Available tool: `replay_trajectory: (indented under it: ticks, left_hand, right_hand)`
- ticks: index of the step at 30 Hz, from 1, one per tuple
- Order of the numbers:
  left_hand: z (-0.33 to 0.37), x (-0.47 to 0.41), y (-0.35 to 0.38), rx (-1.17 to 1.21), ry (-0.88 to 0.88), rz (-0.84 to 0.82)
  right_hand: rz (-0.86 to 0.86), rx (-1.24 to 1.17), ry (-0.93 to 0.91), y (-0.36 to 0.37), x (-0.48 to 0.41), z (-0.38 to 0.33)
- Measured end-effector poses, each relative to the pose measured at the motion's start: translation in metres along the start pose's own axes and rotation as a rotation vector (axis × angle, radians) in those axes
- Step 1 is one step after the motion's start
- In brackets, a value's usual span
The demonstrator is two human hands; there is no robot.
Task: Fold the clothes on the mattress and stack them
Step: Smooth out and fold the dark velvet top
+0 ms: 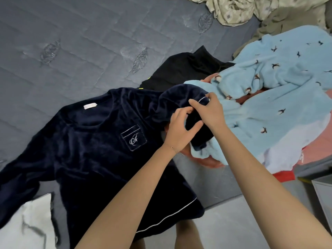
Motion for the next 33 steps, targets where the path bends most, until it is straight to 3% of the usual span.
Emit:
replay_trajectory:
  ticks: [4,6,8,10,13,18,29,33]
  left_hand:
    - [-0.026,0.019,-0.049,0.257,-0.159,-0.115]
    - [-0.043,0.029,-0.081,0.263,-0.193,-0.045]
    - [-0.064,0.039,-0.117,0.252,-0.238,0.139]
    - [-0.085,0.051,-0.157,0.248,-0.274,0.354]
    - [-0.116,0.069,-0.219,0.267,-0.277,0.61]
    - [-0.161,0.097,-0.294,0.236,-0.316,0.853]
    - [-0.235,0.145,-0.374,0.18,-0.4,0.876]
    - [-0.245,0.144,-0.385,0.163,-0.383,0.828]
  right_hand:
    - [-0.165,-0.232,0.083,0.055,0.022,-0.027]
    - [-0.281,-0.32,0.101,0.086,0.036,-0.041]
    - [-0.404,-0.383,0.086,0.117,0.049,-0.051]
    - [-0.45,-0.231,-0.016,0.143,0.056,-0.056]
    - [-0.463,0.198,-0.217,0.178,0.059,-0.054]
    - [-0.439,0.671,-0.361,0.228,0.068,-0.042]
    - [-0.347,1.074,-0.506,0.298,0.077,-0.028]
    - [-0.217,0.932,-0.527,0.304,0.077,-0.034]
Point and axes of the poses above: each hand's wrist, its own x-axis away from the middle knuckle, its own y-axis out of the palm, z = x × y, the point moved 4 cm from there along -x, towards the middle knuckle, and after that the axes turned 5 degrees about x, right-handed, at the moved point
